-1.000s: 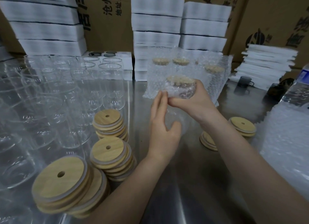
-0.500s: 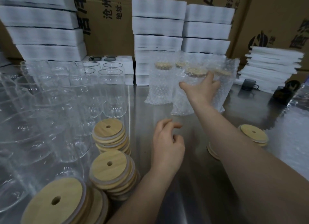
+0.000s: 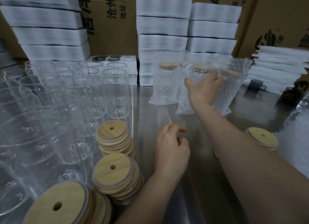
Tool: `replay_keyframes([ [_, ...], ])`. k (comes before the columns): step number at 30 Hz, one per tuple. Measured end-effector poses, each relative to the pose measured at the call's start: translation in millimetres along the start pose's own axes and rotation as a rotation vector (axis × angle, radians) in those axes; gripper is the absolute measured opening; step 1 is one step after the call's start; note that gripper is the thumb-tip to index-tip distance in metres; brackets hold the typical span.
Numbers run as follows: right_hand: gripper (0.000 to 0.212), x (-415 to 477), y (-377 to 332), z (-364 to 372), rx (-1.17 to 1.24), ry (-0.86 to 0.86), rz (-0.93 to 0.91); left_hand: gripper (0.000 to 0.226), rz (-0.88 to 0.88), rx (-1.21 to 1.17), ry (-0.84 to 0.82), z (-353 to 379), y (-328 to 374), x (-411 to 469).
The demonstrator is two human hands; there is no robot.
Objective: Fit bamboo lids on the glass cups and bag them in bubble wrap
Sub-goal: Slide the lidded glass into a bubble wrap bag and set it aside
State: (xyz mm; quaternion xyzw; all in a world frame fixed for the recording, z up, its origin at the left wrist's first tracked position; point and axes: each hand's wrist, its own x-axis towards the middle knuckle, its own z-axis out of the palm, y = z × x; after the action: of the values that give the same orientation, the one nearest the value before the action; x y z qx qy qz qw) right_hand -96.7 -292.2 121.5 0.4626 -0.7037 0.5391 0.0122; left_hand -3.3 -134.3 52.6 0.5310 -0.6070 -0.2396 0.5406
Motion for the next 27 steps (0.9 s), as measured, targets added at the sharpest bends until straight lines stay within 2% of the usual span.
replay_keyframes([
  [7,0.081,-11,2,-2,-0.211,0.028,-0.028,0.031,0.002,0.017,-0.013,0,-1,1],
  [10,0.093,-14,3,-5,-0.198,0.006,-0.019,0.031,0.003,0.025,-0.01,0,-1,1],
  [12,0.091,-18,7,-9,-0.088,0.038,-0.032,0.03,0.002,0.021,-0.007,1,-1,1],
  [15,0.062,-19,12,-18,0.219,0.245,-0.007,0.029,-0.001,0.021,-0.002,1,-1,1],
  [17,0.044,-11,18,-25,0.393,0.403,0.105,0.03,-0.007,0.011,-0.004,1,-1,1],
  [19,0.043,3,28,-31,0.44,0.45,0.302,0.03,-0.018,0.005,-0.008,1,-1,1],
  [20,0.053,10,34,-33,0.398,0.384,0.392,0.03,-0.023,0.003,-0.01,0,-1,1],
  [24,0.101,17,56,-30,0.282,-0.118,0.576,0.03,-0.033,-0.018,-0.016,0,1,0],
  [25,0.107,17,61,-27,0.278,-0.19,0.582,0.031,-0.033,-0.022,-0.017,0,1,1],
  [27,0.106,16,70,-24,0.276,-0.213,0.585,0.031,-0.034,-0.027,-0.018,-1,1,1],
])
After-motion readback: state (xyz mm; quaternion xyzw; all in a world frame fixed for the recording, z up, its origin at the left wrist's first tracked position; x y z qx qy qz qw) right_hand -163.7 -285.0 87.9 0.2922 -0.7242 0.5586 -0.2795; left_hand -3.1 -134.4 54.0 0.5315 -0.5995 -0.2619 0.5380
